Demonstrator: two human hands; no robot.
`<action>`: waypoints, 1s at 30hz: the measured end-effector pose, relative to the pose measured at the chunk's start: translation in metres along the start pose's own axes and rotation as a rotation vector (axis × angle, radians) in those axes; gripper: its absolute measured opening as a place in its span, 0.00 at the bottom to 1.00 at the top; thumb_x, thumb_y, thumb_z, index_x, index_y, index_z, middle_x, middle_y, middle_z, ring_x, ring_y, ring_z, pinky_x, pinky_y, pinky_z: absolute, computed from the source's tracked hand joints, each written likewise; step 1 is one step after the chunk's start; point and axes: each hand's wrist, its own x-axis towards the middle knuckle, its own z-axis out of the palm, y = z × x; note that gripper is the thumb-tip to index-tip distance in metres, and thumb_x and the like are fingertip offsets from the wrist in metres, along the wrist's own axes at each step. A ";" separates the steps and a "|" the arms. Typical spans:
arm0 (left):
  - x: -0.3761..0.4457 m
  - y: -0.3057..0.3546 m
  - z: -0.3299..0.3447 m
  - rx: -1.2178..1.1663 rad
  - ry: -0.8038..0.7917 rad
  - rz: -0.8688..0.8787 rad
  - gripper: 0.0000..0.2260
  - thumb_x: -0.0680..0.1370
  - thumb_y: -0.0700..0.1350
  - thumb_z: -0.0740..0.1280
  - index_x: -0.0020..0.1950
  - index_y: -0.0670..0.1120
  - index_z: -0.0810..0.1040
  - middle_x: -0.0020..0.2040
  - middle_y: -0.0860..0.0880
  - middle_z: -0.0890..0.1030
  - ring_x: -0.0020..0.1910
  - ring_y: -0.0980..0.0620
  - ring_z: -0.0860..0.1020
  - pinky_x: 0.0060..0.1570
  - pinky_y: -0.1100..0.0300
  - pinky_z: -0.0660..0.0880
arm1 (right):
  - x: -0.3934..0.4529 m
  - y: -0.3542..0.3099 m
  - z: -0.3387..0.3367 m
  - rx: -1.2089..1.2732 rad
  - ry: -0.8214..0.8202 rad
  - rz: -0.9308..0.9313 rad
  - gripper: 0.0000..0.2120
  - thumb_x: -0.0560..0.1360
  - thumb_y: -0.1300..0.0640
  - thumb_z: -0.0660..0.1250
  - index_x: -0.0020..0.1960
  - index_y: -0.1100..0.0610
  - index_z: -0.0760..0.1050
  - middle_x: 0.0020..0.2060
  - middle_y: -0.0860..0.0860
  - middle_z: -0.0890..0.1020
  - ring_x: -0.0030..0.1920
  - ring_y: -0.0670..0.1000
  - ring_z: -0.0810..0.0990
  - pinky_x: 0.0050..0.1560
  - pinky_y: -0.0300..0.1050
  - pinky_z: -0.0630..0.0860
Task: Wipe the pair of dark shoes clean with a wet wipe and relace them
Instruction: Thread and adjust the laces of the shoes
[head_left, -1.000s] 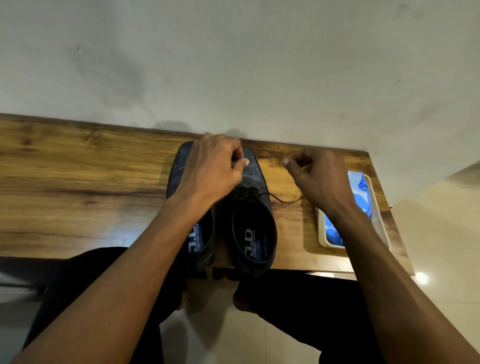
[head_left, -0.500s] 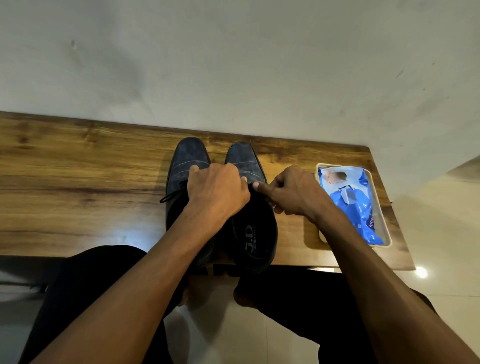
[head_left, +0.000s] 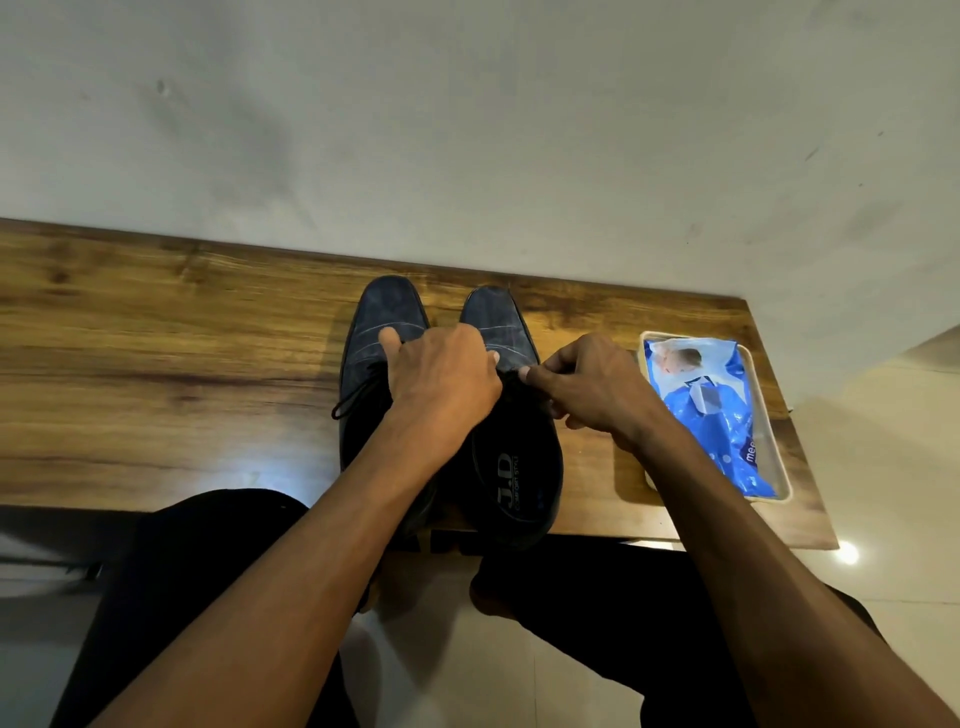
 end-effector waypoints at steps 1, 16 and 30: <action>0.000 0.001 0.001 -0.003 -0.007 -0.002 0.17 0.83 0.52 0.62 0.36 0.47 0.67 0.32 0.50 0.71 0.30 0.52 0.66 0.66 0.44 0.58 | 0.000 0.000 0.001 0.004 0.009 -0.004 0.14 0.79 0.47 0.71 0.43 0.57 0.85 0.35 0.53 0.86 0.38 0.54 0.87 0.43 0.57 0.86; 0.018 -0.011 -0.005 -0.687 0.030 0.023 0.04 0.78 0.45 0.70 0.47 0.54 0.77 0.43 0.55 0.84 0.50 0.54 0.82 0.61 0.46 0.74 | -0.001 -0.008 0.008 0.448 0.029 -0.101 0.03 0.78 0.58 0.73 0.46 0.53 0.85 0.39 0.47 0.86 0.35 0.37 0.82 0.33 0.30 0.73; 0.005 0.005 -0.011 -0.830 0.151 0.298 0.13 0.77 0.42 0.72 0.60 0.48 0.77 0.46 0.55 0.84 0.44 0.62 0.81 0.46 0.65 0.79 | -0.005 -0.006 -0.001 0.386 -0.104 -0.228 0.09 0.81 0.59 0.67 0.50 0.60 0.85 0.39 0.48 0.88 0.41 0.41 0.84 0.40 0.31 0.76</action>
